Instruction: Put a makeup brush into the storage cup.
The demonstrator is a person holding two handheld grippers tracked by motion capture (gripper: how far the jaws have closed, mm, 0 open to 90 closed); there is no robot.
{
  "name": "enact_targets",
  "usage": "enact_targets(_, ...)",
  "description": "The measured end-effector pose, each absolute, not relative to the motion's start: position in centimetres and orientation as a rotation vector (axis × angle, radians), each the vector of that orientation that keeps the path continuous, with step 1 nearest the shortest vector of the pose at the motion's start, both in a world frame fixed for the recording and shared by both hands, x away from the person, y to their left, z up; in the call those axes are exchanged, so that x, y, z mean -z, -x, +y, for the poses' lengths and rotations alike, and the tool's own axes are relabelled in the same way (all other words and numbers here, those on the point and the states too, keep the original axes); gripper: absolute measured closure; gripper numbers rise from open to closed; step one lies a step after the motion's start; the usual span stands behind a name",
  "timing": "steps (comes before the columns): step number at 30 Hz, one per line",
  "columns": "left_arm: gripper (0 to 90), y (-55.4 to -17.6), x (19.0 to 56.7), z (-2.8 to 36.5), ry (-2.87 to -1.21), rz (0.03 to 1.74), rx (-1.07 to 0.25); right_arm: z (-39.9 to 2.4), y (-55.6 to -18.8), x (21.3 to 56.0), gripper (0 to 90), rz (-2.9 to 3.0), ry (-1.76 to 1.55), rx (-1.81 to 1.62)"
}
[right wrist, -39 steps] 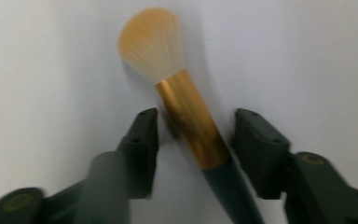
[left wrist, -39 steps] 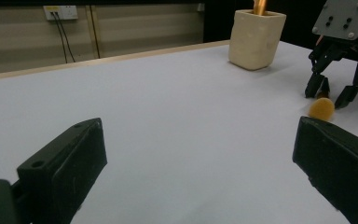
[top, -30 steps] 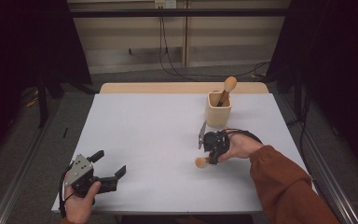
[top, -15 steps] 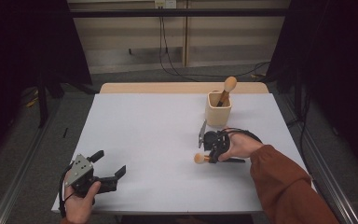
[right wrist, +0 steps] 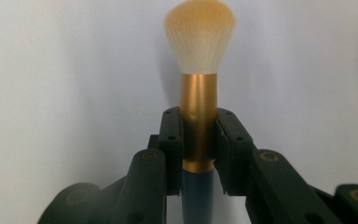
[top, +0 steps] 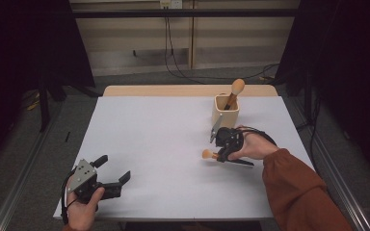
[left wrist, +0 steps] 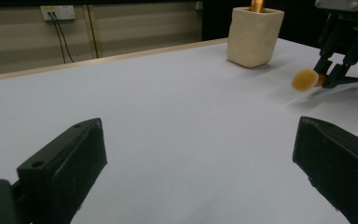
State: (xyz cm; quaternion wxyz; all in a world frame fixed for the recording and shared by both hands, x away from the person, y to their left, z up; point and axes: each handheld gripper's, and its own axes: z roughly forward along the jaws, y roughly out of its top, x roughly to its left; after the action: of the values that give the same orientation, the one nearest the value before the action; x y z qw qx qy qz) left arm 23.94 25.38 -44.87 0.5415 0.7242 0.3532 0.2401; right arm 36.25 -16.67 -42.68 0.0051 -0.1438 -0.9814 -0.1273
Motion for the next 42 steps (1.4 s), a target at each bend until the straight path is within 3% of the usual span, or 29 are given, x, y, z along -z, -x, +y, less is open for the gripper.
enact_targets(10, 2.6, -23.9, 44.8, 25.5, -1.715, 0.843, -0.574, -19.1, -36.6, 39.7, 74.4, -3.114, 0.714, 0.737)
enact_targets(42, 2.8, -23.9, 44.8, 25.5, -1.707, 0.854, -0.568, -23.1, -35.6, 40.8, 74.4, -2.734, 1.238, 1.489)
